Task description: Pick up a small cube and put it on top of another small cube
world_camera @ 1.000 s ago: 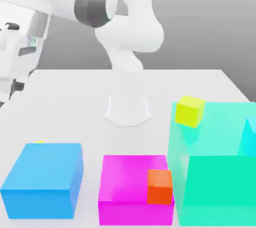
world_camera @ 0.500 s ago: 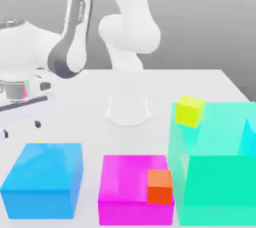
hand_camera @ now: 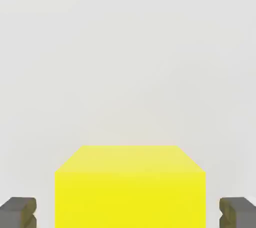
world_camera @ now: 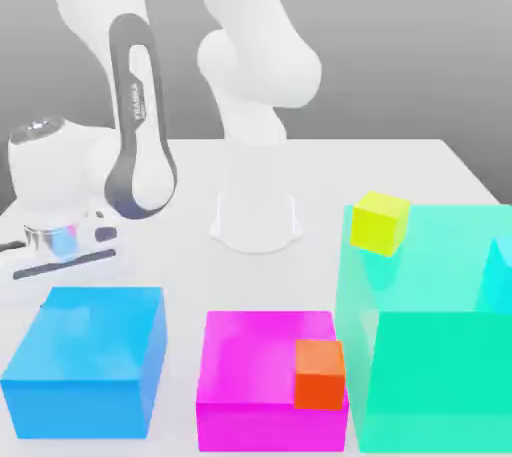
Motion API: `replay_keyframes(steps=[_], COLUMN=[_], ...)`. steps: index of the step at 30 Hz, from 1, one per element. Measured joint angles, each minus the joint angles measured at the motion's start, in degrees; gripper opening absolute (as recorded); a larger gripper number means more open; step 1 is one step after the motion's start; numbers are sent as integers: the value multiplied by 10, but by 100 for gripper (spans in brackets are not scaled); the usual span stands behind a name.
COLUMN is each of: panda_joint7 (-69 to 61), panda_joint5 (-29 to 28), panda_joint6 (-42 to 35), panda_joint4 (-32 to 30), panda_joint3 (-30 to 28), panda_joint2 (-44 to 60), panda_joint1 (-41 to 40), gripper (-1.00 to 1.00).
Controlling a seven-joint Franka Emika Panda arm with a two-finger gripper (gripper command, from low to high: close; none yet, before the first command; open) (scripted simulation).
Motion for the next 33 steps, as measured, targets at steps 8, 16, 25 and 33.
replay_keyframes(steps=[8,16,25,33], panda_joint7=[-11,10,-24,-71], panda_joint5=[17,-25,-14,32], panda_joint6=[-39,-118,-263,-380], panda_joint4=[-8,7,120,186], panda_joint3=[16,24,177,258], panda_joint2=[-50,-160,-205,-213], panda_joint1=[-12,-8,153,303], gripper=[-100,-100,-100,-100])
